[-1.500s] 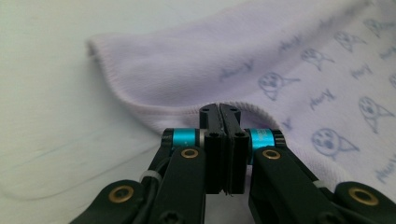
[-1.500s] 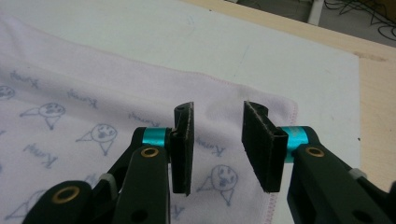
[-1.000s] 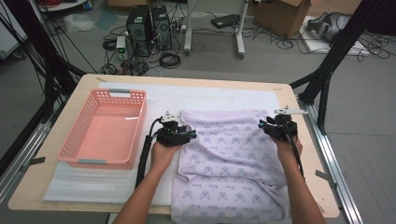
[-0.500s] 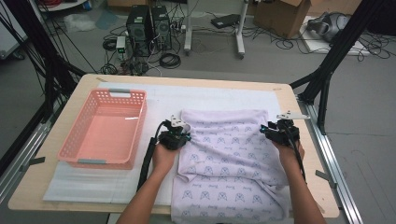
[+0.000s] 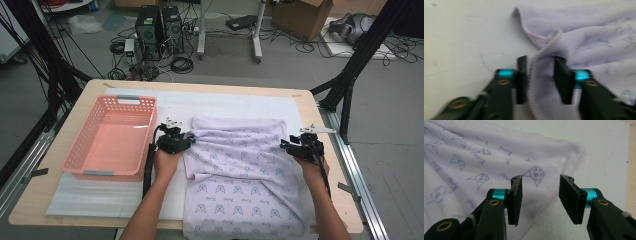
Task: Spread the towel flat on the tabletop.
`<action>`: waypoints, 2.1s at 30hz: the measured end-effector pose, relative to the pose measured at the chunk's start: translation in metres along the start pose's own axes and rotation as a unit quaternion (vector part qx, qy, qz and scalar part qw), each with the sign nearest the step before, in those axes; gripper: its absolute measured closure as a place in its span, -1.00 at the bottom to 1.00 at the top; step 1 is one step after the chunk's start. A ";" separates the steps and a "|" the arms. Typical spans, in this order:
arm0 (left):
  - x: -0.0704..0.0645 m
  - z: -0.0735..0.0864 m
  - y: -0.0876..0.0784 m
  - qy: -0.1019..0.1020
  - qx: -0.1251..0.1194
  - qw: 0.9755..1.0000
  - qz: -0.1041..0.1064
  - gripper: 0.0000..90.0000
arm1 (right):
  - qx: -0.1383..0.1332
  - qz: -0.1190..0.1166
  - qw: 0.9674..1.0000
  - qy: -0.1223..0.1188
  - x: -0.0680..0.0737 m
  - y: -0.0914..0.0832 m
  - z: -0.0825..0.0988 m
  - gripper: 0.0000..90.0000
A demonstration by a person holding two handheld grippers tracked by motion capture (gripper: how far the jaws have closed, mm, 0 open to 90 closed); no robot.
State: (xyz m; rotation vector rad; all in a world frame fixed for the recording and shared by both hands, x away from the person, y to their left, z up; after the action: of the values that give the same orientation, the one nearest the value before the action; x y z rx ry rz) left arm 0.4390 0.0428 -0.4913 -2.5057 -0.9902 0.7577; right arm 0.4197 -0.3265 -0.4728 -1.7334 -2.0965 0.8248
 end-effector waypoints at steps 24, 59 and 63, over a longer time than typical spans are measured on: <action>-0.002 -0.004 0.006 0.040 -0.015 0.998 -0.047 0.89 | -0.012 0.057 0.998 -0.040 0.002 0.030 -0.014 0.97; -0.061 0.050 -0.027 0.081 0.040 0.993 0.078 -0.13 | -0.009 -0.066 0.997 -0.046 0.033 -0.046 0.049 -0.02; -0.062 0.052 -0.024 0.102 0.060 0.992 0.048 0.01 | 0.005 -0.060 0.996 -0.069 0.040 -0.041 0.053 0.00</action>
State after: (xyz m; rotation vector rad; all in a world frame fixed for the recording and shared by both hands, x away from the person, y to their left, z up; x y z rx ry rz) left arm 0.3582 0.0217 -0.4994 -2.4799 -0.7375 0.5553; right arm 0.3477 -0.3054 -0.4954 -1.5685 -2.2560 0.9417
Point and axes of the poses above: each handheld gripper's, and its own axes: y roughly forward along the jaws, z roughly out of its underside, x roughly to its left, the point moved 8 cm from there along y, roughly forward along the jaws, and after that the axes turned 15 degrees about z, right-handed, at the moved point
